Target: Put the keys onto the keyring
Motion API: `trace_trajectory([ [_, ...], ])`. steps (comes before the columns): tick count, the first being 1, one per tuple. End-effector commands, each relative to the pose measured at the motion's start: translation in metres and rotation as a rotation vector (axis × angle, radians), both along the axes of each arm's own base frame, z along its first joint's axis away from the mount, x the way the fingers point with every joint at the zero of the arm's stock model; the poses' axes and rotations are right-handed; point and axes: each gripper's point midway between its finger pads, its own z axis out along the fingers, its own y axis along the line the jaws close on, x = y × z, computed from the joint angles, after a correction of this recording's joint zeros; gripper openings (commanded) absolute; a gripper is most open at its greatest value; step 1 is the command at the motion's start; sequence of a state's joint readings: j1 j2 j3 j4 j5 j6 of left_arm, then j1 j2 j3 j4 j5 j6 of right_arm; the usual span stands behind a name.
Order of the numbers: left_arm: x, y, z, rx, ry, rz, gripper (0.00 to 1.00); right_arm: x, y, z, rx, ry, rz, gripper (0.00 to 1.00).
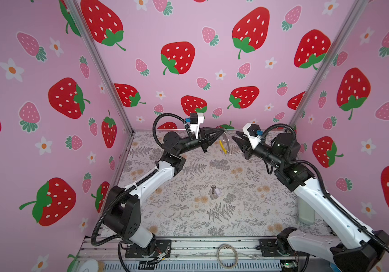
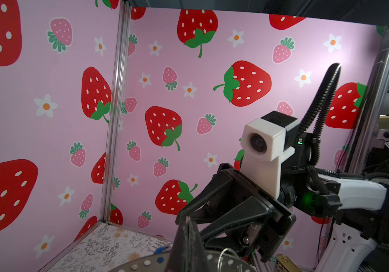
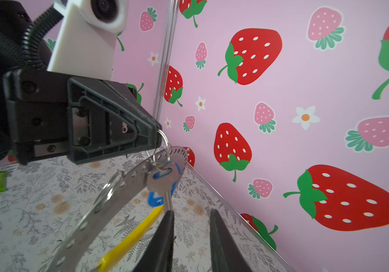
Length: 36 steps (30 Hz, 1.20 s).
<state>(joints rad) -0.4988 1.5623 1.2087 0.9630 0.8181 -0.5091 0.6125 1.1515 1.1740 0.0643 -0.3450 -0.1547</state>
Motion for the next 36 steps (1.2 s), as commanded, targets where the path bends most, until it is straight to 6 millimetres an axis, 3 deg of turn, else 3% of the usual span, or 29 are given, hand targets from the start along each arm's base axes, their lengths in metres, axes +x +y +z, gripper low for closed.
trace_trajectory([
  [1, -0.015, 0.000, 0.026, -0.033, -0.087, -0.024, 0.00, -0.018, 0.009, 0.021, 0.072, -0.017, 0.115, 0.26],
  [11, -0.020, -0.010, 0.020, -0.027, -0.094, -0.076, 0.00, -0.025, 0.017, 0.025, 0.111, 0.014, 0.191, 0.21],
  [19, -0.028, -0.009, 0.020, -0.005, -0.125, -0.091, 0.00, -0.019, 0.017, 0.019, 0.110, 0.051, 0.164, 0.18],
  [36, -0.033, -0.010, 0.016, 0.062, -0.172, -0.081, 0.00, -0.031, 0.022, 0.018, 0.104, 0.063, 0.246, 0.00],
])
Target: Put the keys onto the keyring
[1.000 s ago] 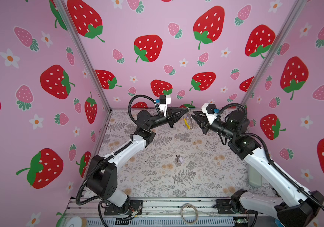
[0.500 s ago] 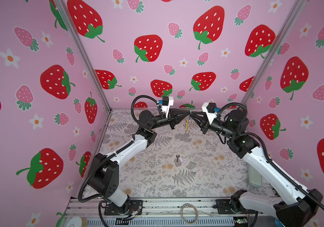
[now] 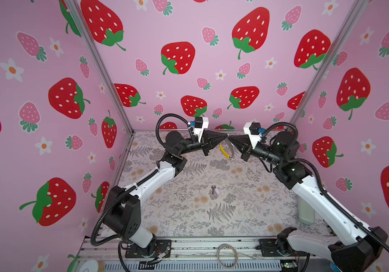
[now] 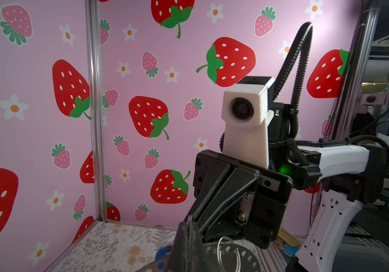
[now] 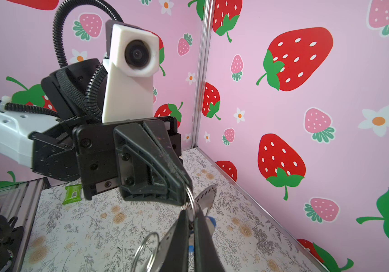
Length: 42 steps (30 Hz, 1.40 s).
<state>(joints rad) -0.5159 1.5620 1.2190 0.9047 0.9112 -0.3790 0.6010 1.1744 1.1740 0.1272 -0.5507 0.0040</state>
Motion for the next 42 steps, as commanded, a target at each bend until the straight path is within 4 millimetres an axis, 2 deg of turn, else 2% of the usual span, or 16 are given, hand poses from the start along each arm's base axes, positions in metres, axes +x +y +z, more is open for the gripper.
trace_trajectory([
  [1, -0.017, 0.001, 0.026, -0.010, -0.068, -0.022, 0.00, -0.010, 0.004, 0.012, 0.010, -0.042, 0.050, 0.00],
  [7, -0.015, 0.001, 0.021, 0.050, -0.084, 0.004, 0.00, -0.010, 0.005, 0.007, -0.020, -0.043, 0.053, 0.00],
  [9, -0.016, 0.001, 0.018, 0.082, -0.094, 0.014, 0.04, -0.009, 0.005, 0.005, -0.041, -0.041, 0.051, 0.00],
  [12, -0.017, 0.001, 0.013, 0.136, -0.106, 0.028, 0.05, -0.008, 0.005, 0.002, -0.067, -0.042, 0.051, 0.00],
  [19, -0.021, 0.008, -0.002, 0.311, -0.155, 0.057, 0.26, -0.003, 0.006, -0.012, -0.168, -0.031, 0.042, 0.00],
  [25, -0.022, 0.019, -0.006, 0.417, -0.208, 0.103, 0.28, -0.001, 0.008, -0.024, -0.223, -0.012, 0.054, 0.00],
  [32, -0.021, 0.028, -0.019, 0.551, -0.245, 0.136, 0.26, -0.001, 0.010, -0.026, -0.257, -0.005, 0.068, 0.00],
  [40, -0.014, 0.028, -0.031, 0.615, -0.244, 0.149, 0.26, -0.005, 0.017, -0.027, -0.295, -0.014, 0.095, 0.00],
  [42, -0.014, 0.027, -0.032, 0.625, -0.247, 0.148, 0.26, -0.007, 0.019, -0.034, -0.324, 0.006, 0.106, 0.00],
])
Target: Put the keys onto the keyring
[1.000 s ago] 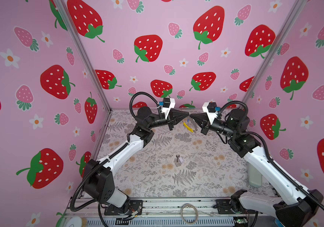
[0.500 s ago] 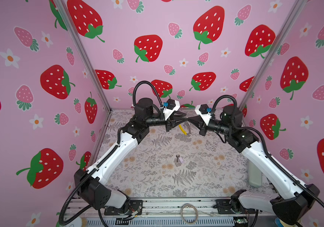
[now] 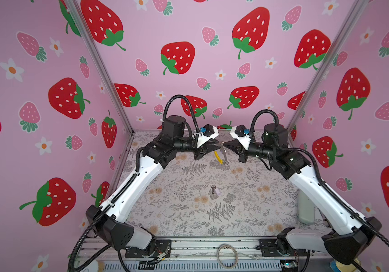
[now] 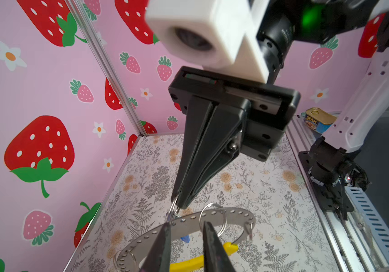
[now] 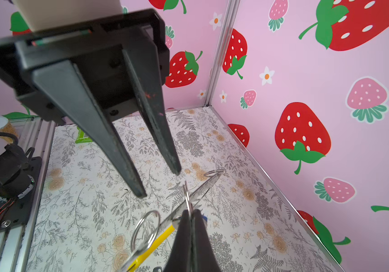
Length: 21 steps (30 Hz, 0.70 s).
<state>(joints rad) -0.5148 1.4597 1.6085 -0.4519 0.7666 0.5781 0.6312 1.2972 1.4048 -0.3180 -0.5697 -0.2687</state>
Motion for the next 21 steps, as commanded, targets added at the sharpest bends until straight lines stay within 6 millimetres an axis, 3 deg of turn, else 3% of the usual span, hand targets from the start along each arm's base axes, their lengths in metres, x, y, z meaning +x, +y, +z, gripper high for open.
trace_trajectory([
  [1, -0.001, 0.000, 0.005, 0.032, -0.043, -0.011, 0.26, -0.005, 0.004, 0.000, -0.041, -0.013, 0.029, 0.00],
  [10, -0.001, -0.001, 0.000, 0.073, -0.056, -0.006, 0.25, -0.009, 0.012, -0.008, -0.102, -0.020, 0.042, 0.00],
  [21, 0.002, 0.001, -0.011, 0.137, -0.056, 0.004, 0.22, -0.013, 0.015, -0.003, -0.104, -0.037, 0.054, 0.00],
])
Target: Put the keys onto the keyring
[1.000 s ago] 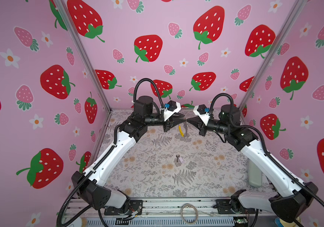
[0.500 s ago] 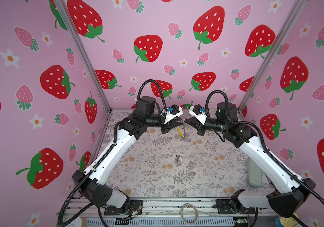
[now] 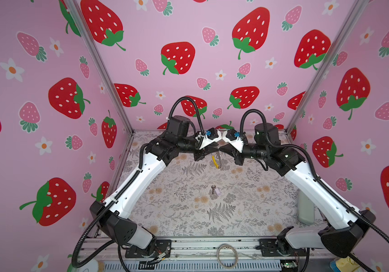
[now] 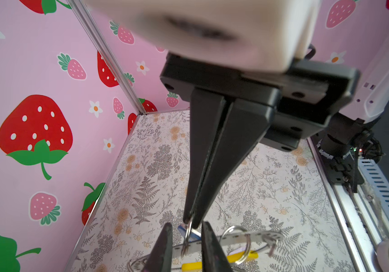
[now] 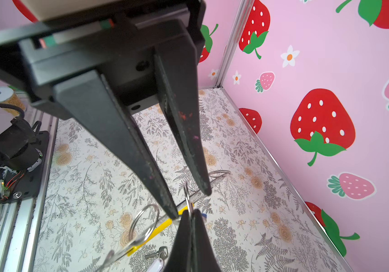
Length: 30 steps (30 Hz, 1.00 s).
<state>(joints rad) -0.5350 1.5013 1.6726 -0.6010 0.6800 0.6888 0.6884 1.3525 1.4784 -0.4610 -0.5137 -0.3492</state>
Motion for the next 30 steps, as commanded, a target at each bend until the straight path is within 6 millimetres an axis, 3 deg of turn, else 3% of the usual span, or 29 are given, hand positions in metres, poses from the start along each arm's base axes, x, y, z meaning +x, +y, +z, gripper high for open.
trace_trajectory([
  [1, -0.003, 0.000, 0.010, 0.013, -0.043, -0.021, 0.19, -0.005, 0.002, 0.016, 0.012, -0.051, 0.026, 0.00],
  [9, -0.008, -0.004, 0.012, -0.003, -0.035, -0.049, 0.09, -0.005, 0.006, 0.014, 0.002, -0.055, 0.028, 0.00],
  [11, -0.010, -0.006, 0.013, -0.006, -0.033, -0.058, 0.01, -0.004, 0.006, 0.014, -0.001, -0.056, 0.024, 0.00],
  [14, -0.012, -0.007, 0.014, -0.016, -0.028, -0.066, 0.00, 0.000, 0.004, 0.015, 0.001, -0.062, -0.004, 0.02],
  [15, -0.013, -0.008, 0.015, -0.022, -0.027, -0.069, 0.00, 0.000, 0.003, 0.017, 0.006, -0.067, -0.011, 0.05],
  [17, -0.014, -0.009, 0.018, -0.046, -0.026, -0.073, 0.00, 0.003, 0.000, 0.019, 0.015, -0.083, -0.039, 0.21],
  [21, -0.014, -0.009, 0.029, -0.112, -0.033, -0.064, 0.00, 0.010, -0.012, 0.021, 0.042, -0.135, -0.119, 0.34],
  [30, -0.006, -0.006, 0.055, -0.290, -0.012, -0.053, 0.00, 0.006, -0.027, 0.032, 0.151, -0.187, -0.180, 0.42],
])
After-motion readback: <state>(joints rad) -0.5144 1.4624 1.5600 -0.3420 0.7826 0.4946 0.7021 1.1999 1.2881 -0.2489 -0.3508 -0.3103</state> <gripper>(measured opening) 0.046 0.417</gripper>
